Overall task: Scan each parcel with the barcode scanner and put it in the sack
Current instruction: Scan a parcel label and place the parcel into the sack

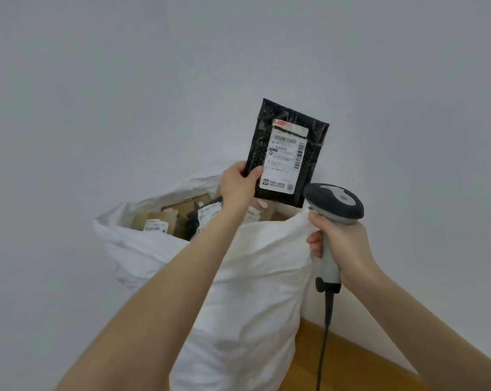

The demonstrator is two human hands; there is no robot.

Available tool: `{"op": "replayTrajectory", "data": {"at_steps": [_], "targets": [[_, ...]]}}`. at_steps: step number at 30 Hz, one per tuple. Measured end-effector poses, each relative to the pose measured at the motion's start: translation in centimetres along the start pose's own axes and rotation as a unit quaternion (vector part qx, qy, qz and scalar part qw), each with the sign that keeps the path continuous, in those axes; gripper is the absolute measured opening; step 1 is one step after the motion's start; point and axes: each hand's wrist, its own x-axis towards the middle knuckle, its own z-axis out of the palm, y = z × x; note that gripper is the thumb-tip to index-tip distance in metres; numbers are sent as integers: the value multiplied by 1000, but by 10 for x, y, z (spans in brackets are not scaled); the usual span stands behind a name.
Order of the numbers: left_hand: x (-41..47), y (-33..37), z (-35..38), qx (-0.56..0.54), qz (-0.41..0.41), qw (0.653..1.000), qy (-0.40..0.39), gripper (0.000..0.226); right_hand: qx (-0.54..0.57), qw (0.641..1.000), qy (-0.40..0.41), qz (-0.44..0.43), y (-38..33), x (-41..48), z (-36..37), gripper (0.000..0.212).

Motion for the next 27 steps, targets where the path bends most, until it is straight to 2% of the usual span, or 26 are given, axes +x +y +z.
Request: {"op": "replayTrajectory", "data": {"at_steps": [2, 4, 5, 7, 9, 10, 11, 13, 15, 17, 18, 20, 21, 23, 27], "targets": [[41, -11, -42, 56, 7, 997, 46, 27, 9, 1000, -20, -1, -1, 12, 28, 21], [77, -37, -77, 85, -56, 993, 67, 40, 13, 999, -32, 2, 4, 23, 49, 23], [92, -52, -91, 92, -103, 988, 68, 40, 12, 999, -34, 6, 8, 28, 58, 25], [113, -83, -113, 94, -173, 978, 68, 18, 10, 999, -28, 13, 17, 38, 71, 26], [131, -112, -124, 107, -210, 970, 67, 24, 9, 1000, -17, 17, 26, 48, 79, 25], [134, -122, -127, 123, -210, 968, 59, 20, 5, 1000, -12, 19, 30, 53, 82, 24], [137, -130, -126, 144, -200, 969, 37, 27, 0, 1000, -7, 20, 33, 57, 84, 24], [137, -140, -117, 215, -159, 962, -57, 32, -7, 1000, -1, 23, 38, 62, 85, 24], [133, -141, -103, 348, -97, 921, -145, 47, -8, 1000, 2, 25, 41, 66, 84, 24], [127, -137, -87, 344, -43, 920, -183, 68, -10, 1000, 6, 29, 43, 67, 84, 25], [126, -136, -80, 328, -21, 921, -210, 71, -12, 999, 7, 30, 44, 67, 83, 25], [124, -141, -71, 366, -20, 884, -289, 66, -16, 999, 14, 31, 45, 68, 79, 23], [123, -147, -69, 392, -44, 865, -312, 64, -18, 999, 18, 32, 46, 68, 76, 21], [123, -157, -73, 419, -91, 850, -307, 60, -21, 999, 22, 36, 46, 66, 68, 19], [123, -146, -73, 460, -55, 850, -251, 55, -17, 998, 40, 38, 42, 57, 46, 20]]}}
